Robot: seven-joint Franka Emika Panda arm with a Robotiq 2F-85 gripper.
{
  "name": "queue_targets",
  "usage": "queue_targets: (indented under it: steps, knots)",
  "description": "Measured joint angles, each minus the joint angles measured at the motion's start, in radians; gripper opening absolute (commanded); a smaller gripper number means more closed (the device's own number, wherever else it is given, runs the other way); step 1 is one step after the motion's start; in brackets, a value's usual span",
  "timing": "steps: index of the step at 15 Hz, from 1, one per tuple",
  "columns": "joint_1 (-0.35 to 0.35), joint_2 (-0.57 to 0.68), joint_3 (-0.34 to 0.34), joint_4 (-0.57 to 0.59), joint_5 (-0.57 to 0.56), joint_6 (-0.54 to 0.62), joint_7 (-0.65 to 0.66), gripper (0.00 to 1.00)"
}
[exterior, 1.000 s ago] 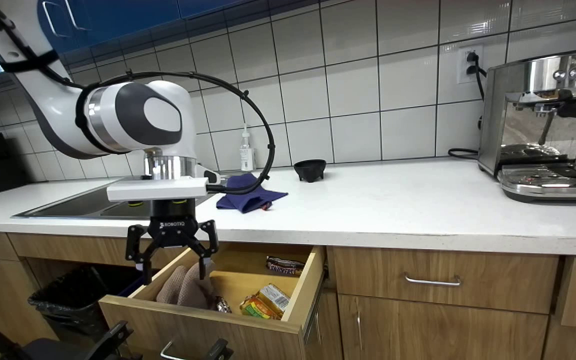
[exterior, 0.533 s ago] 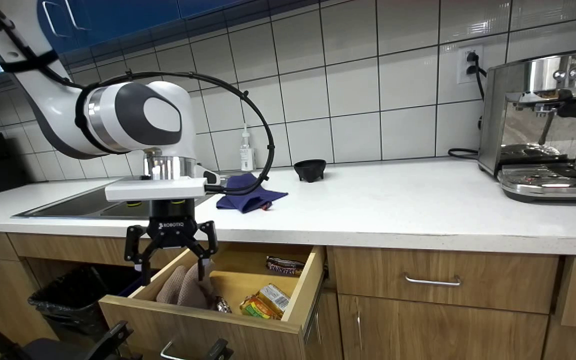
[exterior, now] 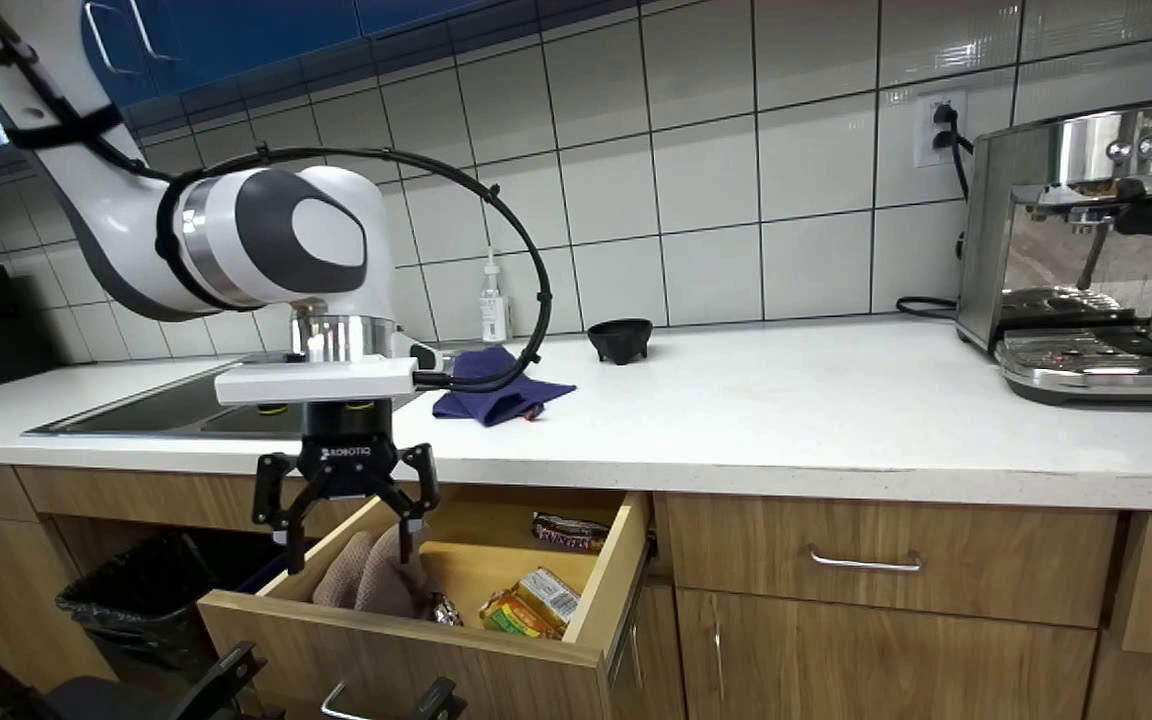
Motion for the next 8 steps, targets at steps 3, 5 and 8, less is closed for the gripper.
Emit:
queue_targets:
  steps: [3, 5, 8]
  knots:
    - [-0.002, 0.013, -0.015, 0.017, -0.018, 0.000, 0.014, 1.00]
    - [-0.005, 0.019, -0.027, 0.026, -0.018, -0.002, 0.017, 1.00]
    - [-0.006, 0.029, -0.038, 0.030, -0.018, -0.008, 0.039, 1.00]
